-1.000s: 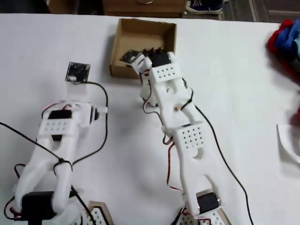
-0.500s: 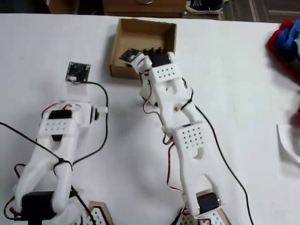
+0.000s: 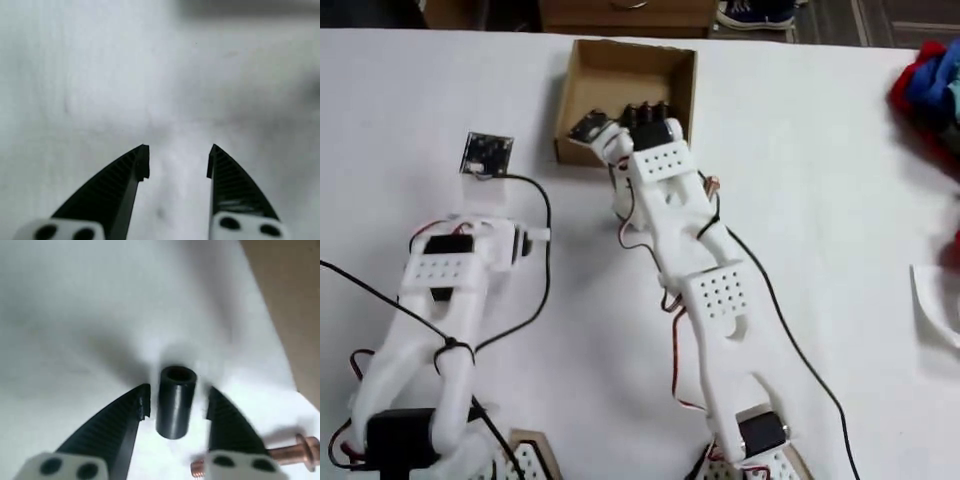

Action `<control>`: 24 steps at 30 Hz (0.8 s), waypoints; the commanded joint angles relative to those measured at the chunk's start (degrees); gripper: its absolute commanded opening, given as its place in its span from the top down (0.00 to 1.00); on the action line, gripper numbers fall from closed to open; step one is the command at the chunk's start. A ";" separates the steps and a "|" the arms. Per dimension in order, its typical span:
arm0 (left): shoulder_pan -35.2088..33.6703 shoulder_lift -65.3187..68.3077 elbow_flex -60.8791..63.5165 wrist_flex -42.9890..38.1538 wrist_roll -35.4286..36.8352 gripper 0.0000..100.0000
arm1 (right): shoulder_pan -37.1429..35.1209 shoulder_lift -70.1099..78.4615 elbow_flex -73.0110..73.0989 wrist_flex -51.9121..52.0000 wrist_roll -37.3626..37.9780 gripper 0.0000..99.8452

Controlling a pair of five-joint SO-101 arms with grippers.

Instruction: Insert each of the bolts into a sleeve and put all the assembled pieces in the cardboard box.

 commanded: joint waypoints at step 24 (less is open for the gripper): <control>21.63 12.75 -33.63 21.36 0.62 0.79 | 28.70 -52.97 33.41 1.71 -18.90 0.98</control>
